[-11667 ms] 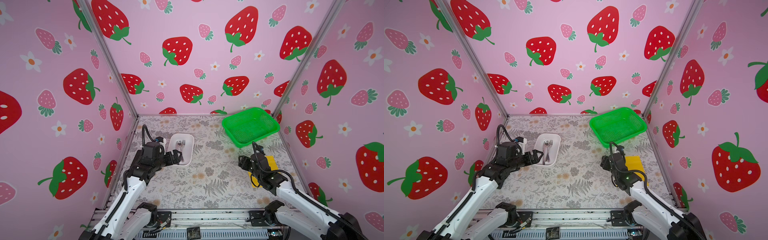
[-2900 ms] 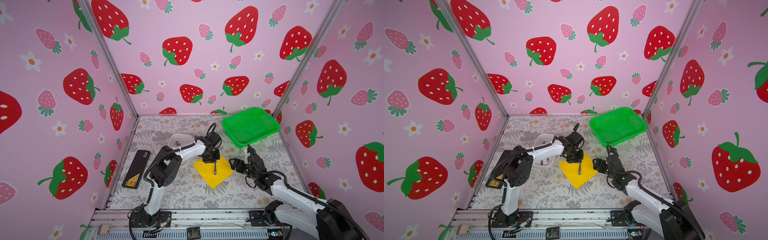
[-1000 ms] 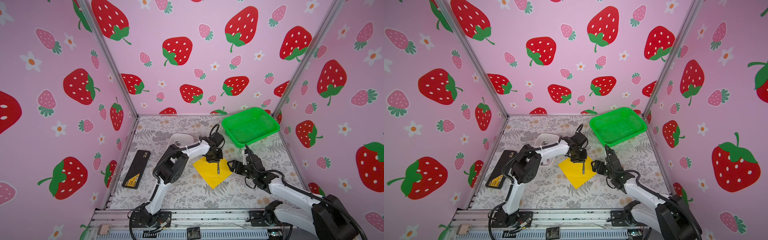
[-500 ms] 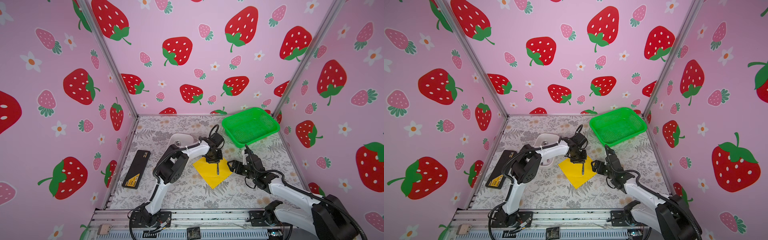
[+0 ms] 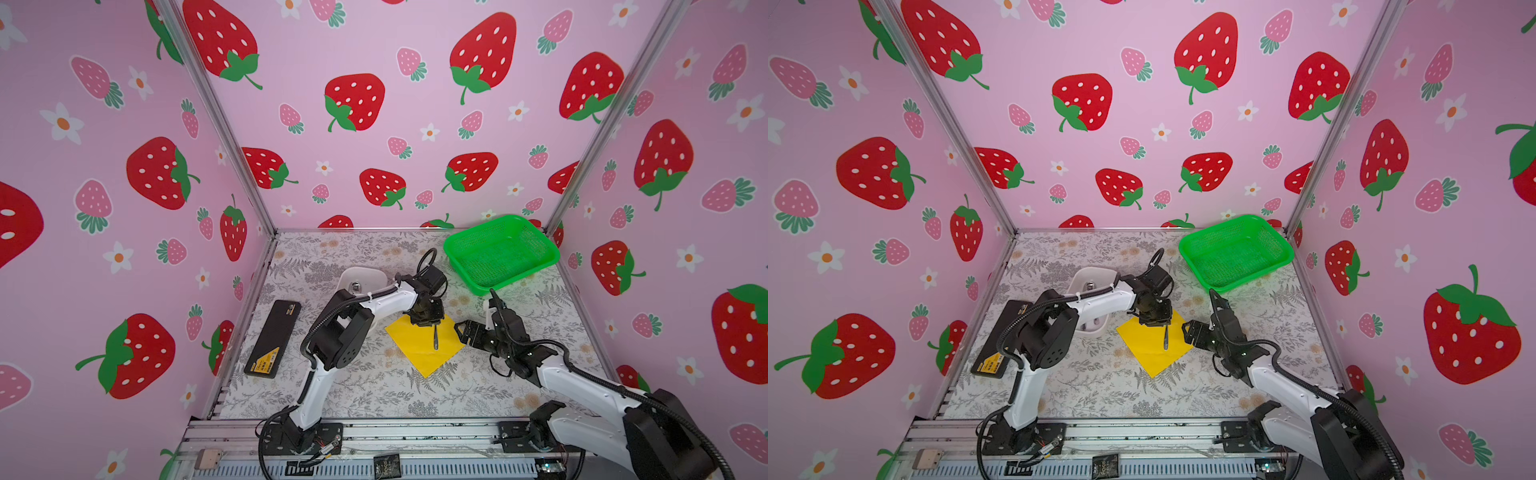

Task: Place the utensils on the paper napkin and roll it up
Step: 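Open the left gripper and move it over the white tray while the right gripper rises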

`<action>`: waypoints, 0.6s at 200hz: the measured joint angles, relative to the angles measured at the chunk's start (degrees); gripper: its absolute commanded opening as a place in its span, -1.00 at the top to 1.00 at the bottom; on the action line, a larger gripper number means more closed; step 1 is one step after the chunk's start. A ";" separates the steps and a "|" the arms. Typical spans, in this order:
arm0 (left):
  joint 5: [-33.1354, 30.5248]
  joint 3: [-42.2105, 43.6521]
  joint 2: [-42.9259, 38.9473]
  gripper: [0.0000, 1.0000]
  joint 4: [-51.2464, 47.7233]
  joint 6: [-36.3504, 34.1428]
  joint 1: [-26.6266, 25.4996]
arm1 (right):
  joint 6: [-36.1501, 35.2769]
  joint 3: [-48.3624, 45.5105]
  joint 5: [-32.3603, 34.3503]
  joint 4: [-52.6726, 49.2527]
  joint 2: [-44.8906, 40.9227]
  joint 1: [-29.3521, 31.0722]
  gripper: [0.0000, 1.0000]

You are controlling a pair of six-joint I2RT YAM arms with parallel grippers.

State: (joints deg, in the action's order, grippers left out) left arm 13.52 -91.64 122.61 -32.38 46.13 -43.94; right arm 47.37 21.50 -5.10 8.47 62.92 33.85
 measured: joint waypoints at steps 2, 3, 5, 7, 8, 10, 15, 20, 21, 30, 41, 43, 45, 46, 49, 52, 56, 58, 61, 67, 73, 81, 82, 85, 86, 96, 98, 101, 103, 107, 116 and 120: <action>-0.24 0.20 -0.37 0.28 0.00 0.00 -0.02 | -0.07 0.02 0.00 0.00 -0.02 0.00 -0.73; -0.24 0.20 -0.37 0.28 0.00 0.00 -0.02 | -0.17 0.07 0.00 -0.02 -0.09 0.00 -0.73; -0.44 0.44 -0.72 0.27 0.04 -0.26 -0.04 | -0.26 0.09 0.00 -0.02 -0.11 0.00 -0.73; -0.50 0.72 -1.18 0.26 0.07 -0.02 -0.04 | -0.35 0.11 0.00 -0.04 -0.13 0.00 -0.72; -0.59 0.83 -1.38 0.25 0.07 -0.09 -0.04 | -0.39 0.11 0.00 -0.04 -0.15 0.00 -0.72; -0.85 1.07 -1.77 0.25 0.09 -0.33 -0.07 | -0.55 0.17 -0.02 -0.09 -0.28 0.00 -0.73; -1.20 1.55 -3.04 0.23 0.07 -0.44 -0.09 | -0.70 0.26 -0.02 -0.13 -0.44 0.00 -0.73; -1.62 1.99 -4.11 0.22 0.31 -0.61 -0.11 | -0.94 0.42 0.00 -0.28 -0.74 0.00 -0.73; -1.66 2.05 -4.33 0.21 0.35 -0.63 -0.11 | -0.98 0.44 0.00 -0.35 -0.85 0.00 -0.73; -2.69 2.93 -6.93 0.19 1.05 -1.46 -0.15 | -1.60 0.74 0.00 -0.46 -1.62 0.00 -0.73; -4.15 4.35 -10.21 0.14 2.23 -2.21 -0.17 | -2.34 1.07 0.00 -0.46 -2.56 0.00 -0.73; -4.26 4.61 -10.80 0.13 2.45 -2.36 -0.17 | -2.47 1.16 0.00 -0.46 -2.84 0.00 -0.73; -4.81 4.96 -11.52 0.12 2.80 -2.64 -0.17 | -2.67 1.22 0.00 -0.46 -2.99 0.00 -0.73; -4.81 4.96 -11.52 0.12 2.80 -2.64 -0.17 | -2.67 1.22 0.00 -0.46 -2.99 0.00 -0.73; -5.31 5.57 -12.76 0.10 3.02 -2.89 -0.20 | -2.86 1.40 -0.02 -0.44 -3.41 0.00 -0.73; -5.95 6.05 -13.77 0.09 3.32 -3.23 -0.20 | -3.15 1.51 -0.04 -0.44 -3.65 0.00 -0.74; -6.78 6.88 -15.23 0.07 3.82 -3.54 -0.20 | -3.63 1.70 -0.28 -0.37 -4.11 0.00 -0.74; -7.17 7.26 -15.85 0.06 4.04 -3.85 -0.20 | -3.69 1.77 -0.35 -0.35 -4.24 0.00 -0.74; -7.61 7.82 -16.70 0.04 4.42 -4.00 -0.20 | -4.07 1.97 -0.52 -0.24 -4.63 0.00 -0.75; -8.92 9.05 -18.88 0.02 4.85 -4.76 -0.20 | -4.63 2.21 -1.03 0.07 -5.14 0.00 -0.79; -10.60 10.60 -21.20 -0.02 5.51 -5.60 -0.20 | -5.38 2.56 -2.14 0.72 -5.81 -0.02 -0.80; -13.20 12.55 -24.44 -0.10 5.84 -6.69 -0.20 | -6.19 2.89 -3.50 1.97 -6.58 0.00 -0.80; -13.68 13.03 -25.24 -0.11 5.92 -7.15 -0.20 | -6.32 2.93 -3.82 2.25 -6.71 0.00 -0.80; -14.19 13.42 -25.81 -0.14 6.05 -7.37 -0.17 | -6.51 2.99 -4.48 2.93 -6.97 0.00 -0.80; -14.40 13.62 -26.12 -0.14 6.08 -7.34 -0.15 | -6.60 3.02 -4.63 3.10 -7.04 0.00 -0.80; -17.55 15.96 -29.77 -0.20 6.36 -8.85 0.15 | -7.26 3.26 -7.32 6.03 -7.69 0.00 -0.80; -17.92 16.28 -30.23 -0.21 6.47 -9.20 0.20 | -7.39 3.30 -7.74 6.45 -7.76 0.00 -0.80; -18.60 16.90 -31.17 -0.23 6.51 -9.46 0.28 | -7.52 3.34 -8.46 7.30 -7.80 0.00 -0.80; -19.08 17.16 -31.61 -0.24 6.60 -9.97 0.39 | -7.72 3.48 -9.09 8.07 -7.78 0.02 -0.80; -19.67 17.92 -32.61 -0.25 6.73 -10.16 0.59 | -7.91 3.67 -10.01 9.01 -7.74 0.07 -0.80; -21.27 19.61 -34.86 -0.26 6.88 -11.45 1.57 | -8.57 4.50 -11.89 10.73 -6.99 0.61 -0.81; -21.75 20.35 -35.65 -0.26 7.02 -11.89 2.10 | -8.68 4.98 -12.48 11.19 -6.62 0.92 -0.81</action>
State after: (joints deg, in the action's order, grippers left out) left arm -8.23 -71.29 86.96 -25.36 34.24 -41.85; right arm 38.70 26.48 -17.58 19.66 56.29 34.76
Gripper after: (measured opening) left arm 0.625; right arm 0.901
